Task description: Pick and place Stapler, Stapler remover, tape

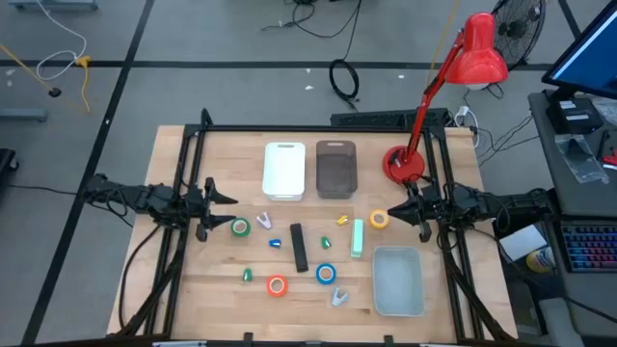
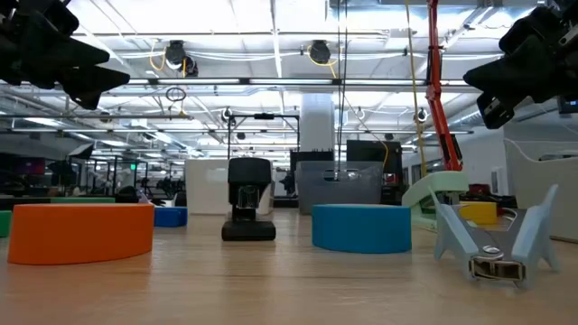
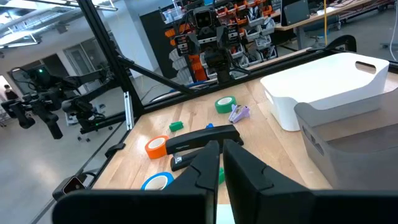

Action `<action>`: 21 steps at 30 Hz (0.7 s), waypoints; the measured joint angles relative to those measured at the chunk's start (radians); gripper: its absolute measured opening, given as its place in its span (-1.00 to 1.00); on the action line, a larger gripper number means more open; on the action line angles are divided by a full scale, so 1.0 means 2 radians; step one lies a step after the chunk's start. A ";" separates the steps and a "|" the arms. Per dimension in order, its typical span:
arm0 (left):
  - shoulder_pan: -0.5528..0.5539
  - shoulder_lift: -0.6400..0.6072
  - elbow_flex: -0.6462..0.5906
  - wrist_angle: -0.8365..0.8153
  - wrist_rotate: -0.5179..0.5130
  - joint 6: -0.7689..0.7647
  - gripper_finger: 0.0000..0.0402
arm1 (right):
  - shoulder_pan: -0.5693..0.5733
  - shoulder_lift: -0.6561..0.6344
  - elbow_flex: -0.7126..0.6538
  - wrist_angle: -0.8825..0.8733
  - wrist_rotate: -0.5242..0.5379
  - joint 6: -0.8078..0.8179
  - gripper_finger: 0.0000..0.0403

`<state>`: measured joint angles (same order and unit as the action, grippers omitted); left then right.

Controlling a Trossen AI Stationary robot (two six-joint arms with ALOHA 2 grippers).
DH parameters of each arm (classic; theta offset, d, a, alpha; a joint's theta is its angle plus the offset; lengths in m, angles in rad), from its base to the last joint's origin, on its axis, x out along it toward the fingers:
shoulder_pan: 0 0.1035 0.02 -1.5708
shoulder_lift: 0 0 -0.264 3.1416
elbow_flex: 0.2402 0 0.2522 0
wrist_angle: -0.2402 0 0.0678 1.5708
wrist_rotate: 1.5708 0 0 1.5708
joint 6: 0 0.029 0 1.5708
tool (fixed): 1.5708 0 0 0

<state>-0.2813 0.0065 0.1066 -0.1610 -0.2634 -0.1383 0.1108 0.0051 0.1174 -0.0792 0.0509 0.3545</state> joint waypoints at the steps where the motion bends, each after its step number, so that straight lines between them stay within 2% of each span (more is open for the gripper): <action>1: 0.000 0.000 0.000 0.000 0.000 0.000 0.13 | 0.000 0.000 0.000 0.000 0.001 0.000 -0.92; 5: 0.000 0.000 0.000 0.000 0.000 0.000 0.13 | 0.000 0.000 0.000 0.008 0.028 0.000 -0.92; 13: 0.000 0.000 0.000 0.000 0.000 0.000 0.13 | 0.000 0.000 -0.001 0.029 0.027 0.003 -0.92; 18: 0.000 0.000 0.000 0.000 0.000 0.000 0.13 | 0.000 0.000 -0.001 0.029 0.027 0.057 -0.92; 21: 0.000 0.000 0.000 0.000 -0.014 0.042 0.13 | 0.000 0.000 -0.001 0.036 0.033 0.104 -0.92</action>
<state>-0.2813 0.0066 0.1066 -0.1611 -0.2920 -0.0536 0.1108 0.0048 0.1150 -0.0070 0.1161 0.5633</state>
